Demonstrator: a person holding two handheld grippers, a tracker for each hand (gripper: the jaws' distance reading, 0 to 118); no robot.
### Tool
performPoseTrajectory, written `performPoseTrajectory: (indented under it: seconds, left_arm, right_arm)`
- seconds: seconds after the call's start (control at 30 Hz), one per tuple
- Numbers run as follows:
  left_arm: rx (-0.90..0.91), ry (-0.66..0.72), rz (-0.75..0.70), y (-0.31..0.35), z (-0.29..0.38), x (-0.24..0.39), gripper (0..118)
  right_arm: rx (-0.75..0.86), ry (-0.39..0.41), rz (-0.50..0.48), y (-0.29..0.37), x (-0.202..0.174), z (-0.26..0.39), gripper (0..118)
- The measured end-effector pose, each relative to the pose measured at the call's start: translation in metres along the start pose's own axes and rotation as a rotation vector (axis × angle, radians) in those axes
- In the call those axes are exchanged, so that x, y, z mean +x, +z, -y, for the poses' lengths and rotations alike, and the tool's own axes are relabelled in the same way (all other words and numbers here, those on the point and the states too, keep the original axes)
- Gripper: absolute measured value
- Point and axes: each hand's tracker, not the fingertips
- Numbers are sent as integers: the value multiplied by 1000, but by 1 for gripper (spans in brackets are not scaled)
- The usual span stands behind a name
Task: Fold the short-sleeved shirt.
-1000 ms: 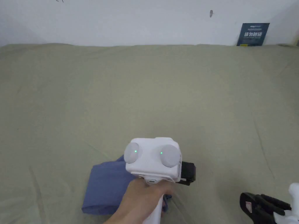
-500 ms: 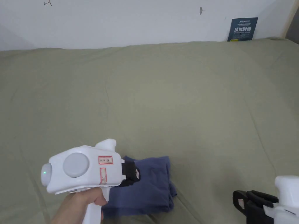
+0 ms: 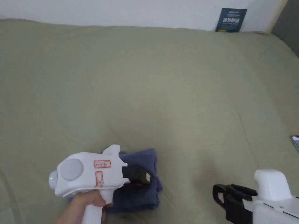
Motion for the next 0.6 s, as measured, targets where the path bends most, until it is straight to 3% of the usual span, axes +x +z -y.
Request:
performPoseTrajectory:
  seconds: [0.13, 0.3, 0.43, 0.47, 0.53, 0.6]
  left_arm:
    - [61, -79, -66, 68, -6, 9, 0]
    - [203, -51, -195, 147, -2, -13, 0]
    - [224, 9, -234, 171, 1, -43, 0]
    - [217, 21, -238, 173, 1, -52, 0]
    - [232, 58, -260, 176, -1, -72, 0]
    - [207, 68, -232, 175, -1, -83, 0]
  right_arm:
    - [-24, 7, -97, -31, -19, -16, 1]
    - [-98, -38, -295, -106, -45, -34, 1]
    - [-170, -199, -604, -169, -42, -38, 1]
    - [-224, -271, -693, -187, -38, -36, 1]
    - [-248, -349, -753, -214, -30, -27, 1]
    - [-334, -378, -739, -237, -19, -18, 1]
